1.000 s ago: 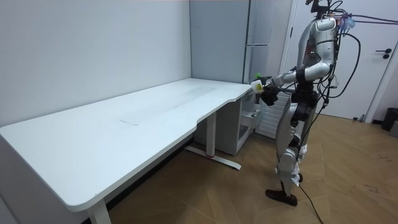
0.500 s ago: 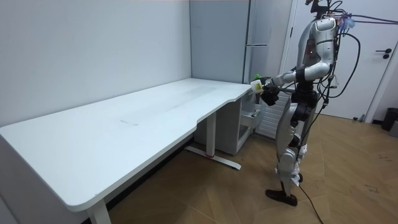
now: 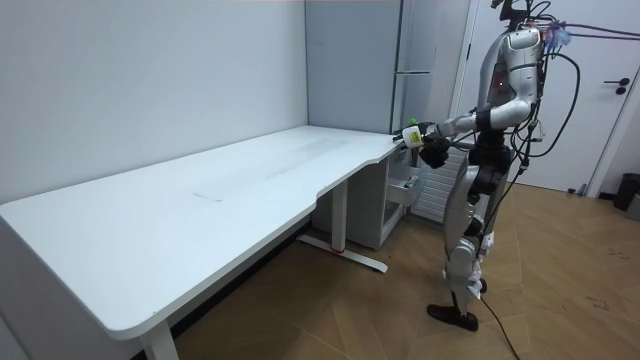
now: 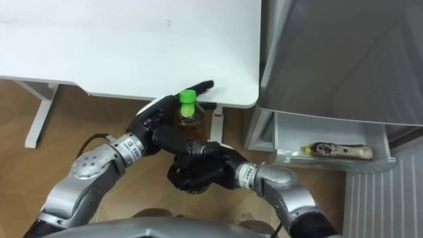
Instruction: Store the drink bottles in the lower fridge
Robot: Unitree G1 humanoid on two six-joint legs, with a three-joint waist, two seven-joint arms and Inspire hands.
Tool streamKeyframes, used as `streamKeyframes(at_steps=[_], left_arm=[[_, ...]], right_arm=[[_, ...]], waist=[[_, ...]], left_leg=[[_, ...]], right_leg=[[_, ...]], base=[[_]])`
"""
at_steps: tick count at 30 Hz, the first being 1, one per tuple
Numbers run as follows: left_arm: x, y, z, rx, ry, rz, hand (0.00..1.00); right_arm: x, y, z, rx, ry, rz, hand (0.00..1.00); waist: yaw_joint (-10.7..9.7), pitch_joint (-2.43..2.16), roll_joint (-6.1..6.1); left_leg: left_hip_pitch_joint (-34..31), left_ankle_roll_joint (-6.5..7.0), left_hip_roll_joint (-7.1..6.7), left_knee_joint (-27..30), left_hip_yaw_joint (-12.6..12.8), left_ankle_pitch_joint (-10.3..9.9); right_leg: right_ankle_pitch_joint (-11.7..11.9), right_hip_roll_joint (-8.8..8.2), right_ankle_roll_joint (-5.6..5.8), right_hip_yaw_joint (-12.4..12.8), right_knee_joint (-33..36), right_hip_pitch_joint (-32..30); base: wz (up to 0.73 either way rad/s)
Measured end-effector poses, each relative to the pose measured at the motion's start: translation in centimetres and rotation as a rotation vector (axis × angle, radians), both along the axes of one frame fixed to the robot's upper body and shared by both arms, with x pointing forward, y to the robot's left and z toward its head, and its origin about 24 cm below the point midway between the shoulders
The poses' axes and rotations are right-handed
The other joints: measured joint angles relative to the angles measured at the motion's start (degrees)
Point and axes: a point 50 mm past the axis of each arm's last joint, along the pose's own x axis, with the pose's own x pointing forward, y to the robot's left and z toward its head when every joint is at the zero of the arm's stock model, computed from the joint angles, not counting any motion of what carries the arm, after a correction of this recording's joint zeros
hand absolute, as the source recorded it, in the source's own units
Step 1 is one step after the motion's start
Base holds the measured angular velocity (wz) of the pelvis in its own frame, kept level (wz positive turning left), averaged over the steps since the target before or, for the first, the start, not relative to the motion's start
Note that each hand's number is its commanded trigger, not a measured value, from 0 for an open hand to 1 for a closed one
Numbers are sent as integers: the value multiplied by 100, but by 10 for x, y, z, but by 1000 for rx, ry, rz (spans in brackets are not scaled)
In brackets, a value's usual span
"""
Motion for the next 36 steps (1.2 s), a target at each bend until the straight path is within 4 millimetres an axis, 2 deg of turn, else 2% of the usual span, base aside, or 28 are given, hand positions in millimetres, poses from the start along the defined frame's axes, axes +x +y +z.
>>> streamKeyframes(at_steps=[6, 10, 12, 14, 16, 17, 19, 22, 24, 25, 28, 32, 36], left_arm=[[0, 1, 3, 10, -13, 1, 0], [2, 5, 16, 37, -75, -19, 0], [7, 6, 34, 17, -169, 11, 0], [18, 8, 75, -63, -388, 61, 0], [20, 10, 102, -135, -520, 105, 0], [19, 11, 113, -161, -580, 124, 0], [18, 15, 120, -167, -619, 141, 0], [21, 27, 122, -138, -634, 213, 0], [23, 37, 124, -122, -642, 290, 0], [23, 41, 125, -117, -646, 314, 0], [22, 67, 137, -83, -707, 481, 0], [17, 97, 150, -54, -792, 690, 0], [12, 118, 155, -17, -817, 857, 0]], right_arm=[[-1, -2, -1, -6, 0, 2, 100], [-4, -4, -2, -13, 8, 0, 100], [-5, -4, -2, -12, 7, -2, 100], [-7, -6, -4, -17, 14, -7, 100], [-12, -9, -6, -21, 28, -18, 100], [-16, -11, -8, -23, 42, -30, 100], [-22, -17, -11, -30, 61, -59, 100], [-19, -29, -11, -66, 48, -104, 100], [-16, -40, -10, -98, 38, -159, 100], [-15, -43, -10, -105, 37, -173, 100], [-14, -53, -10, -129, 22, -239, 100], [-19, -67, -12, -155, 39, -299, 100], [-28, -75, -16, -172, 65, -341, 100]], waist=[[13, 1, 2], [17, 4, 0], [21, 8, -6], [35, 11, 3], [48, 20, 23], [51, 32, 45], [67, 23, 80], [133, 10, 106], [310, 10, 102], [331, 7, 97], [421, 4, 81], [538, 1, 78], [635, -9, 65]], left_leg=[[4, 0, 4, 0, 2, 0], [0, 0, 5, 16, 1, 0], [-4, 0, 5, 19, -6, 0], [22, 0, 4, 7, -7, 0], [73, 0, 0, -57, -9, 0], [155, 1, -3, -106, -8, 1], [226, 0, -3, -162, -5, 2], [216, -5, 3, -175, 20, 6], [294, -2, 6, -179, 72, 10], [316, -2, 4, -181, 72, 10], [395, -2, -2, -247, 60, 10], [432, -2, -1, -268, 59, 10], [455, -2, -11, -296, 61, 10]], right_leg=[[1, 2, -2, 9, 2, 3], [3, 4, -6, 12, 1, 2], [4, 4, -7, 11, 2, 3], [5, 4, -8, 15, -2, 27], [4, 3, -7, 12, -5, 68], [2, 1, -3, 14, -9, 119], [-9, -1, 15, 17, -4, 163], [-13, 3, 20, 42, -1, 124], [-12, 2, 18, 120, -2, 153], [-12, 2, 18, 127, -5, 174], [-14, 1, 22, 123, -16, 218], [-13, 0, 21, 125, -24, 235], [-13, 1, 21, 119, -109, 301]], base=[[0], [0], [0], [0], [0], [0], [0], [-5], [-12], [0], [0], [0], [0]])
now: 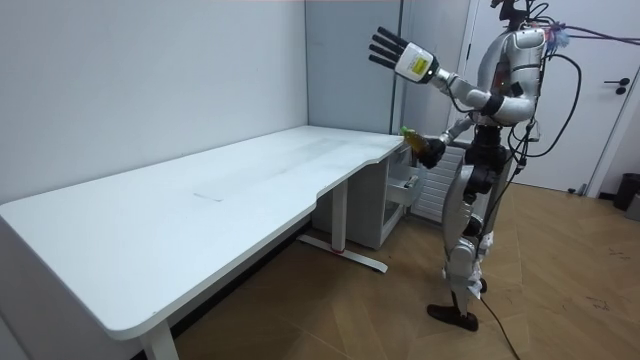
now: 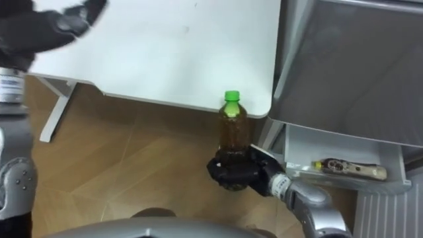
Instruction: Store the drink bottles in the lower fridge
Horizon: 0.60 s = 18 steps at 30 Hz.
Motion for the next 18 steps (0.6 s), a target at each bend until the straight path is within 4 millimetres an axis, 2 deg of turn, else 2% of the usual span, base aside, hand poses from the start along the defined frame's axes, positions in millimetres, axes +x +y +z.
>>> streamKeyframes(at_steps=[5, 7, 9, 12, 15, 16, 18], left_arm=[[-12, 30, 5, -32, -31, 241, 0], [-14, 38, 1, -51, -22, 302, 0], [-15, 45, -8, -75, 17, 353, 0], [-18, 55, -32, -118, 117, 438, 0], [-27, 72, -79, -183, 320, 568, 0], [-30, 74, -88, -203, 357, 586, 0], [-40, 81, -117, -262, 478, 638, 0]], right_arm=[[-19, -11, -9, -34, 63, -46, 100], [-24, -15, -12, -44, 88, -57, 100], [-31, -16, -14, -47, 109, -68, 100], [-37, -19, -16, -58, 126, -89, 100], [-40, -24, -17, -85, 138, -104, 100], [-41, -24, -18, -87, 140, -105, 100], [-47, -24, -23, -98, 180, -129, 100]], waist=[[31, -4, 10], [47, 5, 28], [88, -5, 42], [118, -27, 67], [117, -83, 139], [114, -87, 146], [139, -99, 90]], left_leg=[[64, 0, -1, 7, -8, 0], [71, 0, -2, 7, -4, 0], [97, 0, -1, -18, 7, 0], [104, -1, -7, -26, -1, -2], [146, -1, -10, -31, 15, -1], [147, -2, -10, -35, 14, 1], [187, -6, -11, -79, 22, 35]], right_leg=[[0, 4, 0, 25, -9, 73], [0, 4, 0, 28, -9, 83], [-1, 4, 1, 37, -11, 62], [-3, 6, 0, 23, -83, 119], [-3, 5, -2, 39, -99, 155], [-5, 5, -5, 39, -99, 152], [-8, 2, -9, 45, -102, 149]], base=[[0], [0], [-4], [1], [-1], [0], [0]])
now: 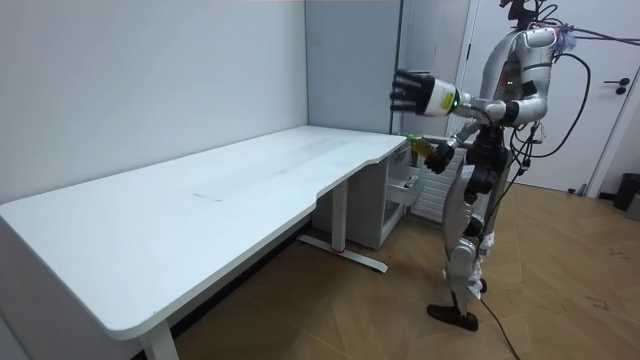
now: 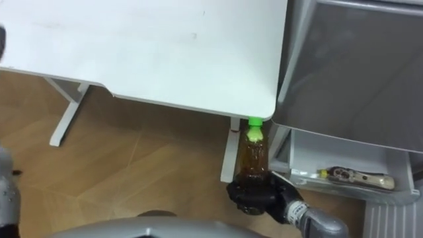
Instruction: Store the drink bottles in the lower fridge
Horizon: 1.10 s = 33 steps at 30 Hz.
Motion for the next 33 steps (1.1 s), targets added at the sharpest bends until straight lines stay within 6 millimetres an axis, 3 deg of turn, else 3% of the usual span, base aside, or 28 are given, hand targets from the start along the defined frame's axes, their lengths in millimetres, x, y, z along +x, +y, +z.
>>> streamKeyframes(at_steps=[7, 11, 15, 23, 27, 33], left_arm=[[-38, 1, -77, -266, 275, 160, 0], [-61, -17, -120, -381, 471, 161, 0], [-86, -31, -144, -419, 636, 108, 0], [-138, -43, -174, -425, 970, -10, 0], [-148, -48, -178, -435, 1030, -64, 0], [-147, -60, -182, -378, 1124, -247, 0]], right_arm=[[-16, -8, -12, -59, 103, -119, 100], [-27, -12, -19, -81, 167, -187, 100], [-28, -16, -20, -92, 181, -225, 100], [-39, -22, -30, -75, 282, -391, 100], [-39, -25, -32, -69, 298, -464, 100], [-34, -24, -32, -37, 289, -561, 100]], waist=[[-4, 12, -98], [-35, 22, -110], [-145, 25, -73], [-218, 80, -92], [-354, 83, -106], [-474, 70, -107]], left_leg=[[10, -2, -2, -47, 12, -2], [50, -4, -6, -99, 9, -4], [0, -4, -4, -112, 14, -5], [47, -3, 10, -203, 169, -6], [35, -3, 7, -203, 149, -7], [33, -2, 7, -216, 176, -7]], right_leg=[[-1, -3, 1, -9, -26, 10], [-1, -1, 1, -10, -81, 60], [-1, 3, 1, -11, -80, -4], [-1, 3, 2, 127, -73, -7], [-2, 3, 2, 107, -75, 1], [-3, 3, 3, 136, -78, -12]], base=[[-1], [0], [0], [-9], [2], [-1]])
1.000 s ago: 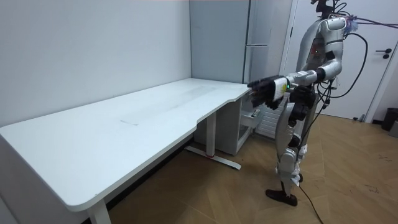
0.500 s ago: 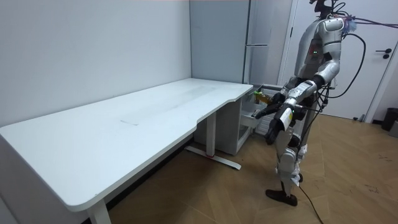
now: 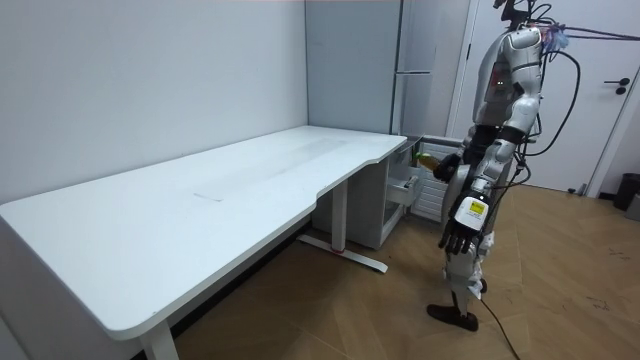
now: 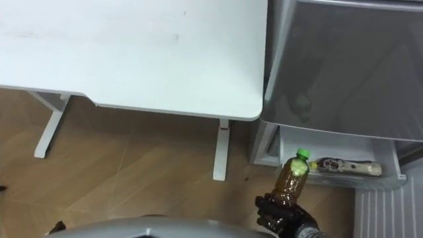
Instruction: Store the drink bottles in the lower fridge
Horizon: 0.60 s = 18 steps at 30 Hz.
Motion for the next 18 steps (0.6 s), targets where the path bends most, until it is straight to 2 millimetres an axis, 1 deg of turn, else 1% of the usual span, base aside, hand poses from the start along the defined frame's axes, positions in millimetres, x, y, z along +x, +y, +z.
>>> streamKeyframes(at_steps=[2, 5, 8, 12, 16, 17, 18], left_arm=[[4, -5, -1, -18, 3, -43, 0], [5, -10, -3, -38, 7, -77, 0], [5, -11, -3, -33, 14, -103, 0], [6, -11, -3, -19, 25, -144, 0], [5, -12, -3, -38, 30, -161, 0], [6, -14, -4, -50, 33, -175, 0], [6, -15, -4, -60, 32, -182, 0]], right_arm=[[4, -1, 1, 13, -14, -76, 100], [14, -1, 2, 37, -44, -180, 100], [26, -1, 5, 53, -83, -231, 100], [37, -1, 7, 79, -124, -311, 100], [42, -1, 8, 102, -136, -367, 100], [46, -1, 9, 121, -147, -402, 100], [48, 0, 10, 131, -153, -423, 100]], waist=[[-33, -3, -14], [-82, -4, -32], [-142, -4, -36], [-140, -4, -33], [-129, -5, 0], [-134, 5, 19], [-136, 1, 31]], left_leg=[[-9, 1, -1, 35, 4, 1], [-12, 1, -2, 37, 2, 1], [-21, 1, -2, 42, 4, 1], [-21, 1, -2, 34, 3, 1], [-86, 0, -1, 60, -14, 0], [-150, 0, 0, 85, -14, 0], [-194, 1, 1, 95, -14, 1]], right_leg=[[-1, -2, 2, 3, -9, -3], [-2, -1, 3, 1, -11, -9], [-2, 0, 4, 6, -15, -10], [-2, 3, 3, 11, -11, -10], [-1, 4, 2, -10, 11, -58], [1, 4, -1, -12, 29, -123], [3, 4, -4, -11, 36, -169]], base=[[0], [0], [0], [0], [1], [0], [0]])
